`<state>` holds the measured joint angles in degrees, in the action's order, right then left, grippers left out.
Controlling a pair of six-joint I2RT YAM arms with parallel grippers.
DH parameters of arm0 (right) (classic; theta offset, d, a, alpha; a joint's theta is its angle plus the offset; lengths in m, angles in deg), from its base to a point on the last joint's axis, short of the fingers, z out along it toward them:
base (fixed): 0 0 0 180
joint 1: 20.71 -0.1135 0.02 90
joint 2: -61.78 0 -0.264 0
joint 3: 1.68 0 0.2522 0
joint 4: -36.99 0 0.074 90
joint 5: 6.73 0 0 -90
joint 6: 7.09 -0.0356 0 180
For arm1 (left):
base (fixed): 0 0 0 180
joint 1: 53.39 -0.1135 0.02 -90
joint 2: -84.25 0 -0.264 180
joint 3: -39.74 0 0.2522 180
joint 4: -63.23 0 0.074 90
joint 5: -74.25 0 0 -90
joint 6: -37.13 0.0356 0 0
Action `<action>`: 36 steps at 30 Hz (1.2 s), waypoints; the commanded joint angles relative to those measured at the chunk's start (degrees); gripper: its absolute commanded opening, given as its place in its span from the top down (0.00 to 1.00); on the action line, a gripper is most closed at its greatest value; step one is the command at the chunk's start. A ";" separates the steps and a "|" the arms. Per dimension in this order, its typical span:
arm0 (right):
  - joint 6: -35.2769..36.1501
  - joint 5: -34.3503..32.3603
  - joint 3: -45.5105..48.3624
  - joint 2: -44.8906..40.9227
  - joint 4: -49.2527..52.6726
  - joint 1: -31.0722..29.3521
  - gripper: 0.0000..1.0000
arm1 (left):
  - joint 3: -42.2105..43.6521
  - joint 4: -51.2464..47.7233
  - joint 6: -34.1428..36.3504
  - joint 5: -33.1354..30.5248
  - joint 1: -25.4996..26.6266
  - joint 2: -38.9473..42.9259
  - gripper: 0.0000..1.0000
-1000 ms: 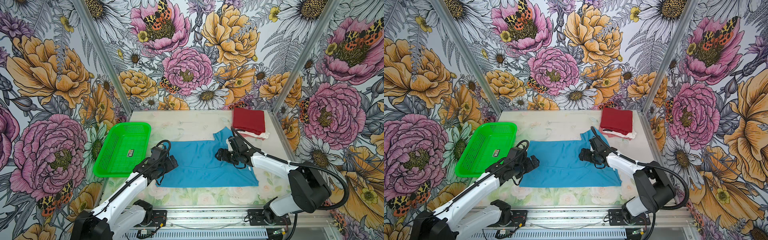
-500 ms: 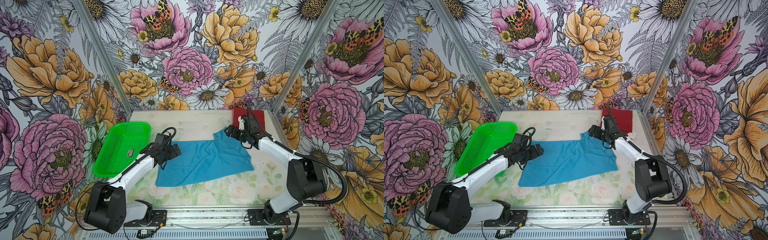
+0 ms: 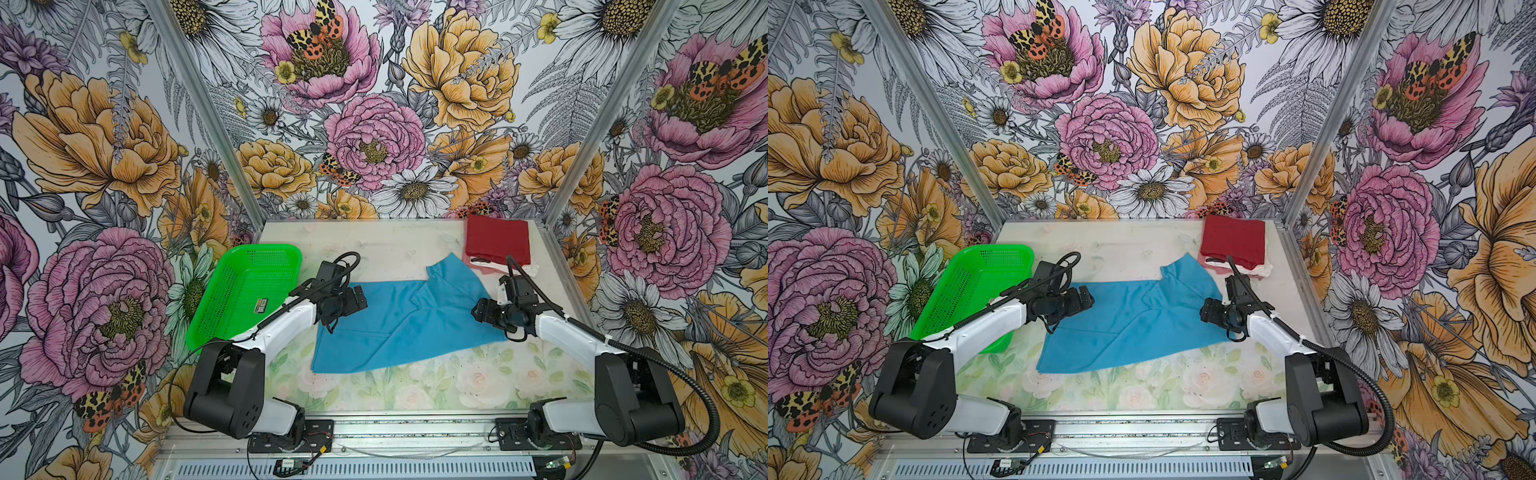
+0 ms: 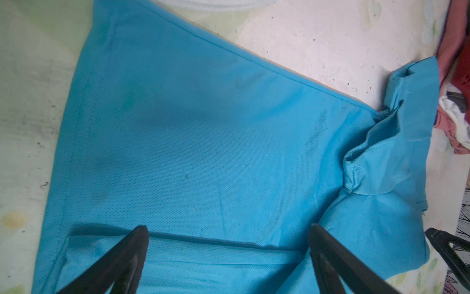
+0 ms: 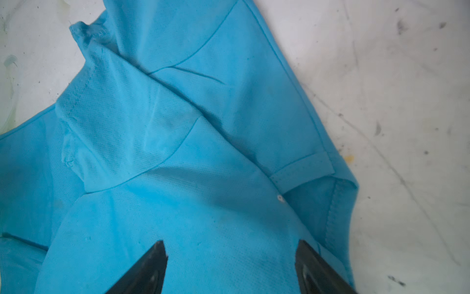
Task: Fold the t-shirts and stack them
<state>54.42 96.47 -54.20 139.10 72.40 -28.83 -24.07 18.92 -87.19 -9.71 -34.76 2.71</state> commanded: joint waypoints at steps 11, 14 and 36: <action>11.17 4.62 -12.33 14.32 1.76 3.25 0.43 | 2.18 2.06 0.53 1.70 -1.04 0.89 0.01; 11.90 5.46 -13.81 16.33 1.74 3.47 0.43 | 2.75 2.04 0.71 1.93 -2.05 1.03 0.01; 11.48 2.61 -10.66 11.39 6.39 4.12 0.54 | 2.89 2.89 2.07 3.57 -4.14 -0.23 0.01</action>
<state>65.78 99.53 -64.98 152.52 78.21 -25.11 -21.97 20.02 -86.43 -7.24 -38.30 2.28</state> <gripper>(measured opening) 0.478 0.988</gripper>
